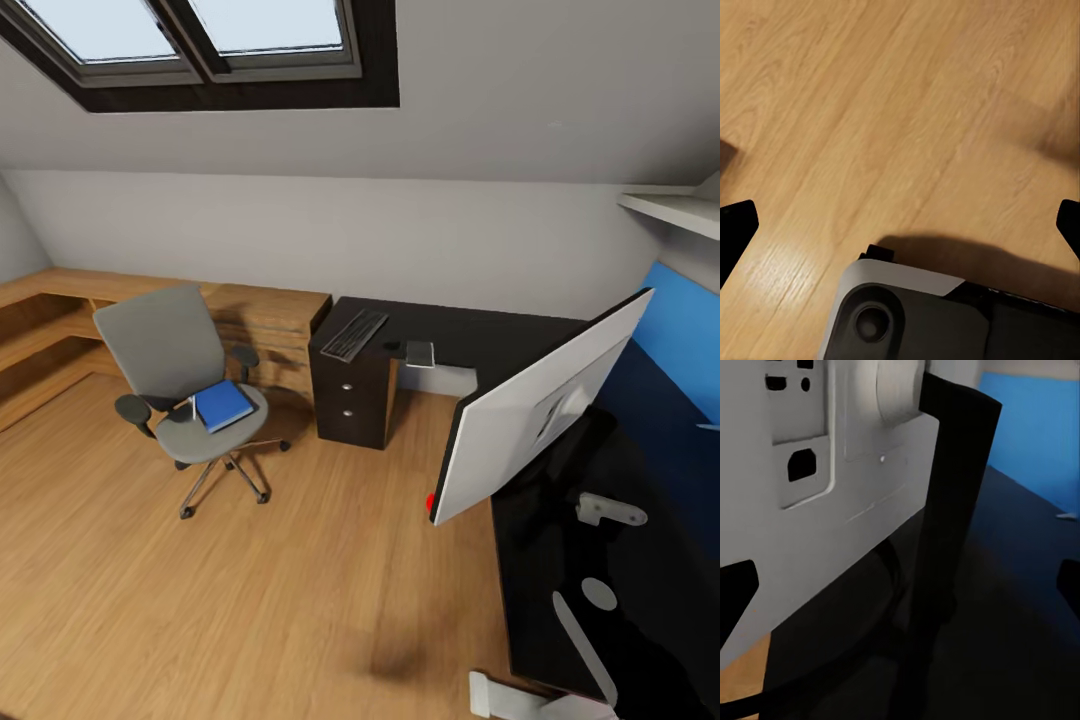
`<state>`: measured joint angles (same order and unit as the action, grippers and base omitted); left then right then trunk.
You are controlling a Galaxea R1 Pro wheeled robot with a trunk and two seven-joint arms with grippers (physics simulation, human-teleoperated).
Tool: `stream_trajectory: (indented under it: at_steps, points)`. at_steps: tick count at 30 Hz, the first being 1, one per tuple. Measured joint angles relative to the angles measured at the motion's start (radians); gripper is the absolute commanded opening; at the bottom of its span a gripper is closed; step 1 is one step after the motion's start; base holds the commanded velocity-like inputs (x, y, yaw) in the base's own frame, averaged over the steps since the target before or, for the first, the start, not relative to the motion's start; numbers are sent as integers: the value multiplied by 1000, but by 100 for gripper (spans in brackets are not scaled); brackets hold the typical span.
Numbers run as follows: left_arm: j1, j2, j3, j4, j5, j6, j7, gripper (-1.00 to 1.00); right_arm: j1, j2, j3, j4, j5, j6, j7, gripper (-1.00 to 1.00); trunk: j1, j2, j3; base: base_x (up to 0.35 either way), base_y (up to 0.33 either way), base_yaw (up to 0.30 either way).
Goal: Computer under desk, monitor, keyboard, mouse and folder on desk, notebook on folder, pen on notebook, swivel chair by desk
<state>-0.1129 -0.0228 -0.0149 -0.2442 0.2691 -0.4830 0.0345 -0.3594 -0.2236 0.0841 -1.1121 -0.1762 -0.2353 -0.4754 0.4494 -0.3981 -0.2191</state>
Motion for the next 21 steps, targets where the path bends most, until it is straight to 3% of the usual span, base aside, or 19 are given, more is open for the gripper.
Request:
stream_trajectory:
  at_steps: [12,21]
  points:
    - [0,-3,-5,0,-1,1,-1,100,-6,-32,-31,81,-4,-21,2,100,0,0,0,102,-91,0]
    - [0,-11,-5,0,2,1,0,100,-6,-35,-36,89,-3,-25,3,100,0,0,0,14,-16,0]
